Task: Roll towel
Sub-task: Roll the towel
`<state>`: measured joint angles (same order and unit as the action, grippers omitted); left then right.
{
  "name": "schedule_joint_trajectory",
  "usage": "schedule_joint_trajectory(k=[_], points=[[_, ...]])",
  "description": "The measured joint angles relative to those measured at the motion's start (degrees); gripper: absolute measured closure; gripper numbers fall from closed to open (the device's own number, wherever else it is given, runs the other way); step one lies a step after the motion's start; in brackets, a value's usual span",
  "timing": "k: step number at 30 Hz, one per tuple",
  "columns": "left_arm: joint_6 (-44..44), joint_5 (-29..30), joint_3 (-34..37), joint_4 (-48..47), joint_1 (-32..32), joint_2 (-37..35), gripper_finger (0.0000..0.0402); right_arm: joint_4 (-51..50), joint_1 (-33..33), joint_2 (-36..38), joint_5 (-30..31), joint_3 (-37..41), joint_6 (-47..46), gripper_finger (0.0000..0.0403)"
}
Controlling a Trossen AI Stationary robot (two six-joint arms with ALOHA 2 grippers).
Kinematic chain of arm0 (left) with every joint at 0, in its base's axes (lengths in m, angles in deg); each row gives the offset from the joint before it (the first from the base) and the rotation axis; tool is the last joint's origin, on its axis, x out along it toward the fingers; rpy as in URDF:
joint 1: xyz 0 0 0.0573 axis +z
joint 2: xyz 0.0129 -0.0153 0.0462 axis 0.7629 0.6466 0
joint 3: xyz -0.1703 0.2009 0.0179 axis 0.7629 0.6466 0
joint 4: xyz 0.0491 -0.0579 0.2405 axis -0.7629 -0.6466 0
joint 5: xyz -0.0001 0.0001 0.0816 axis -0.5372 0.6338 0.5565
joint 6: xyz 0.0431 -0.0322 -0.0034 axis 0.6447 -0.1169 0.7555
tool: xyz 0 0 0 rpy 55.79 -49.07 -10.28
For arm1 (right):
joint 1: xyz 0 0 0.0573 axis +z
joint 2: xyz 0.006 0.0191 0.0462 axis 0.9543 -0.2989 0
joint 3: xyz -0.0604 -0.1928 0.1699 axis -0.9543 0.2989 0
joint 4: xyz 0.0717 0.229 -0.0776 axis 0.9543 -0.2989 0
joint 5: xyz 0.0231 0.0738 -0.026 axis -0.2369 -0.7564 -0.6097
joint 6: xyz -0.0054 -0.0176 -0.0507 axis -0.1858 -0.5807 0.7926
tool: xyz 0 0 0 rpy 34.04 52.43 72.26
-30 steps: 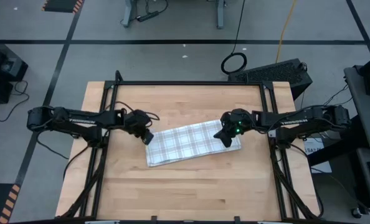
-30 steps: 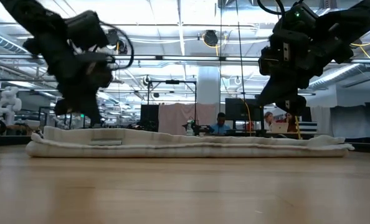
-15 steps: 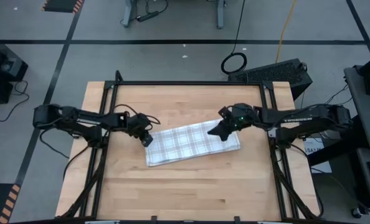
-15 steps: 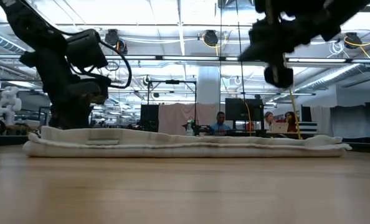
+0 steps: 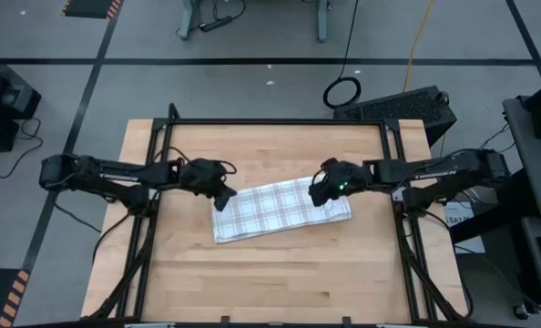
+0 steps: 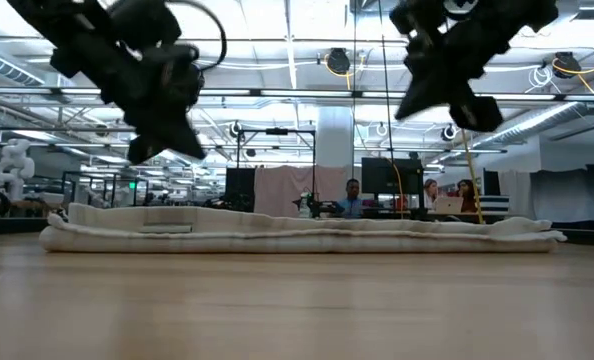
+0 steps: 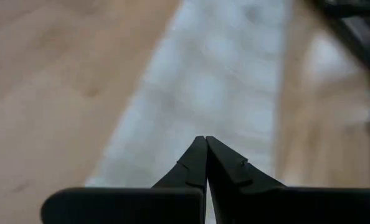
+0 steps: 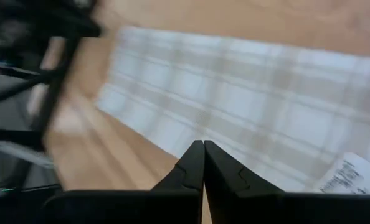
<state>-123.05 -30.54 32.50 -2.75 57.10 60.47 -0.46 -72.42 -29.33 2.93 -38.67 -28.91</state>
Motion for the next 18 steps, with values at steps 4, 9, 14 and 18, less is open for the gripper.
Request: schedule_joint_trajectory(k=[4, 9, 14, 18], points=[[-0.11, -1.21, 0.55, 4.28, -5.32, 1.80, 0.0393, 0.00, 1.57, -4.44, 2.15, -0.02, -0.69, 0.0403], [-0.21, -0.75, 0.52, 5.04, -12.49, 4.56, 0.0393, 4.76, 2.45, -12.08, 1.51, 0.00, -6.72, 0.0403], [-0.20, 1.98, 1.12, 5.01, -17.25, 9.62, 0.0393, 21.16, 2.96, -19.09, -1.37, 0.00, -10.94, 0.0403], [-0.23, 2.59, 1.37, 4.86, -19.22, 14.67, 0.0393, 33.73, 3.31, -23.05, -1.74, -0.04, -11.52, 0.0403]])
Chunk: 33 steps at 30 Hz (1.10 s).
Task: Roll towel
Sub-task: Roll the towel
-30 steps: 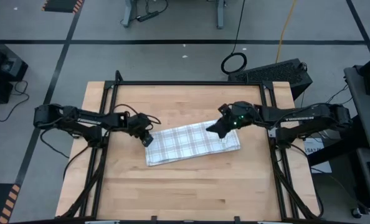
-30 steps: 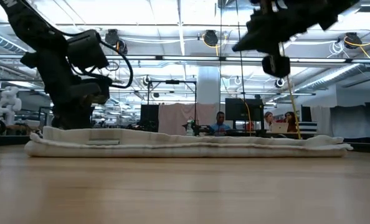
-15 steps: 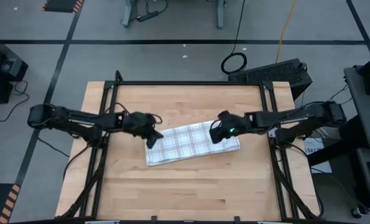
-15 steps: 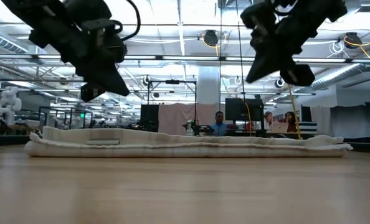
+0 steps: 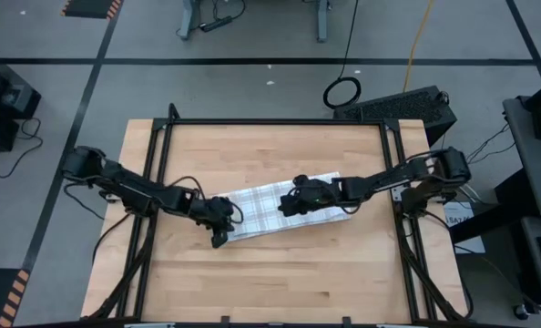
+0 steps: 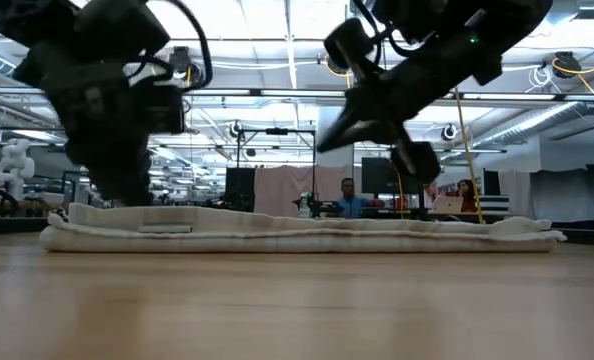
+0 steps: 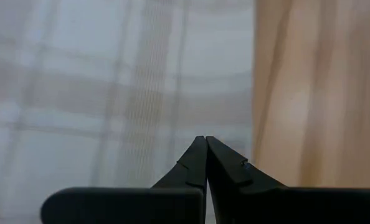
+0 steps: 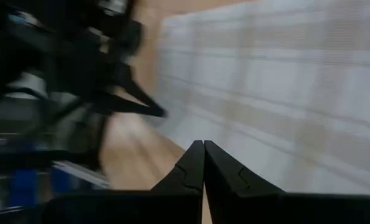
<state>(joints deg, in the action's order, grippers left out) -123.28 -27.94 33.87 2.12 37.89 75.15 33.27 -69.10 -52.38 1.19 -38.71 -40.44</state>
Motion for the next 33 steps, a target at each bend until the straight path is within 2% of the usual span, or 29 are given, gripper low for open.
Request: schedule_joint_trajectory(k=[5, 9, 12, 16, 20, 23, 26, 30, 33], points=[[-0.03, 0.15, -0.08, 1.27, -1.63, 5.03, 0.0393, 4.41, 0.77, -1.47, -0.09, 0.02, -1.58, 0.0403], [-2.22, -2.02, -1.00, 0.64, -1.82, 5.33, 0.0393, 4.64, 1.80, -1.47, -0.11, 0.02, -1.92, 0.0403], [-3.69, -2.31, -3.78, -4.44, -2.18, 3.62, 0.0393, 4.94, 2.95, -1.31, -0.07, 0.02, -2.59, 0.0403], [-3.81, 2.00, -8.80, -11.49, -3.28, 2.02, 0.0398, 5.29, 4.42, -1.30, -0.11, 0.02, -2.62, 0.0403], [1.17, 3.65, -12.27, -6.08, -4.38, 1.83, 0.0396, 5.34, 5.72, -1.24, -0.51, 0.02, -2.61, 0.0403], [4.61, 5.08, -12.34, -4.02, -4.81, 3.99, 0.0396, 4.89, 6.40, -0.75, -4.33, 0.02, -2.62, 0.0403], [4.50, 5.63, -12.23, -4.54, -4.19, 6.28, 0.0396, 2.92, 7.32, -0.16, -8.64, 0.02, -2.91, 0.0403], [4.54, 5.17, -12.20, -3.26, -4.05, 9.30, 0.0396, 1.11, 9.32, 0.22, -8.22, 0.04, -4.83, 0.0403], [4.69, 5.01, -12.21, -0.36, -4.05, 12.28, 0.0396, 1.20, 10.95, 0.41, -5.65, 0.06, -5.63, 0.0403]])
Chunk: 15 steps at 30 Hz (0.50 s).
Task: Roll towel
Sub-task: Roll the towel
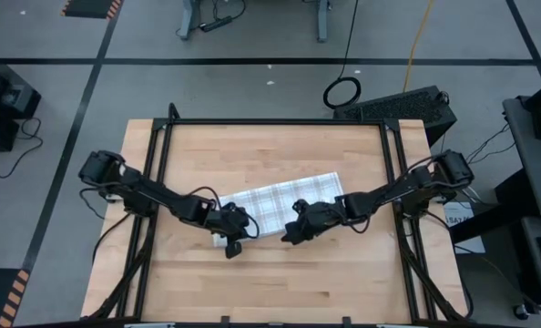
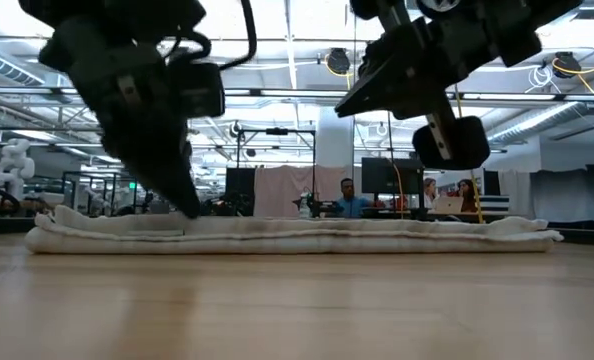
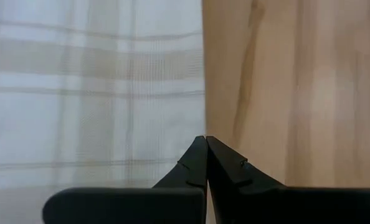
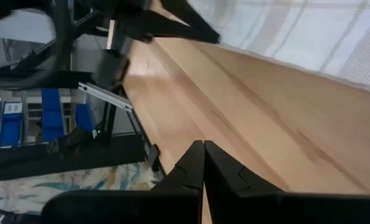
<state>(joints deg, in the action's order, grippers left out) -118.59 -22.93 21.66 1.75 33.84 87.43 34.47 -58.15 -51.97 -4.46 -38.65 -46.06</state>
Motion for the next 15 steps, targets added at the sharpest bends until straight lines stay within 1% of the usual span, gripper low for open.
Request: schedule_joint_trajectory(k=[4, 8, 11, 13, 15], points=[[-0.20, -0.14, 0.02, 3.15, 0.00, 4.12, 0.0396, -0.40, 1.85, 0.00, 1.34, -0.02, -1.29, 0.0403], [-1.24, -3.29, -0.04, 3.68, 0.14, 5.42, 0.0396, -0.50, 3.67, 0.00, 1.41, -0.02, -2.17, 0.0403], [-5.26, -6.17, 0.07, 1.96, 0.20, 3.25, 0.0396, -0.53, 4.68, 0.00, 1.56, -0.02, -3.18, 0.0403], [-7.55, -6.15, -0.07, 1.58, -0.41, 0.74, 0.0396, -0.87, 5.22, 0.02, 1.90, -0.02, -3.70, 0.0403], [-7.93, -4.64, -0.35, -0.68, -1.11, -2.90, 0.0396, -2.53, 5.58, 0.66, 2.87, -0.02, -4.51, 0.0403]])
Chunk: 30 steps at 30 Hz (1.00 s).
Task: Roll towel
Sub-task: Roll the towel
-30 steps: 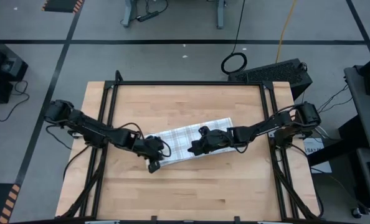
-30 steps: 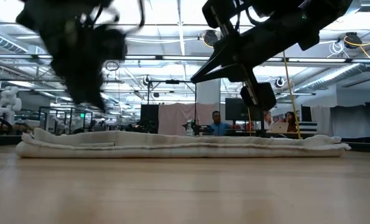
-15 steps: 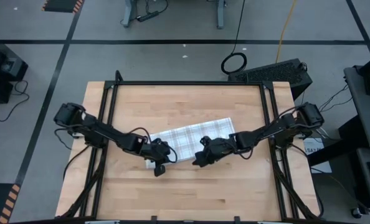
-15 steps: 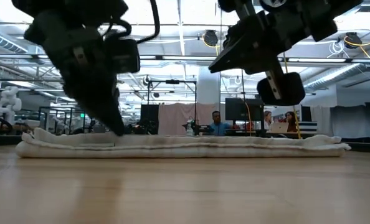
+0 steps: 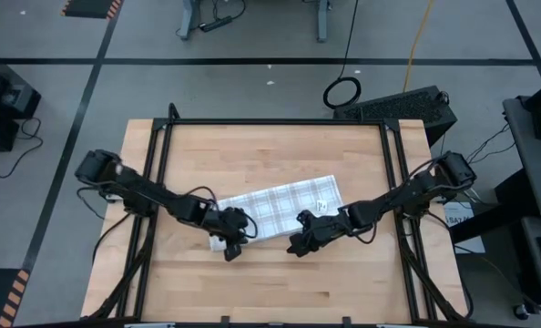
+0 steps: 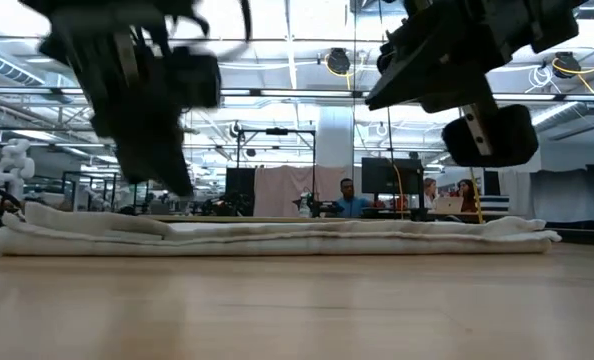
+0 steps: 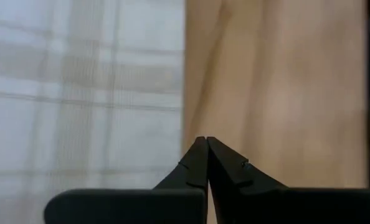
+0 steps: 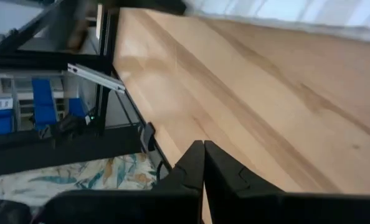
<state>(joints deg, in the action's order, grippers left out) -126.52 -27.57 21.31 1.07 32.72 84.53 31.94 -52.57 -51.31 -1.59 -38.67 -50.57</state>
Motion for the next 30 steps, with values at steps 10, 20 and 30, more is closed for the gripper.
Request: schedule_joint_trajectory(k=[10, 20, 30], points=[[0.17, 8.82, -1.98, -7.03, 1.43, -12.28, 0.0395, -28.20, -3.86, 11.59, 0.26, -0.05, -2.32, 0.0403], [-4.37, 6.81, -1.97, -8.16, 5.74, -11.25, 0.0395, -53.51, -21.77, 25.41, 1.36, 0.03, 9.52, 0.0403], [-13.90, 6.51, -1.87, -8.11, 7.17, -11.23, 0.0395, -52.93, -39.65, 21.95, -6.64, -0.04, 27.97, 0.0403]])
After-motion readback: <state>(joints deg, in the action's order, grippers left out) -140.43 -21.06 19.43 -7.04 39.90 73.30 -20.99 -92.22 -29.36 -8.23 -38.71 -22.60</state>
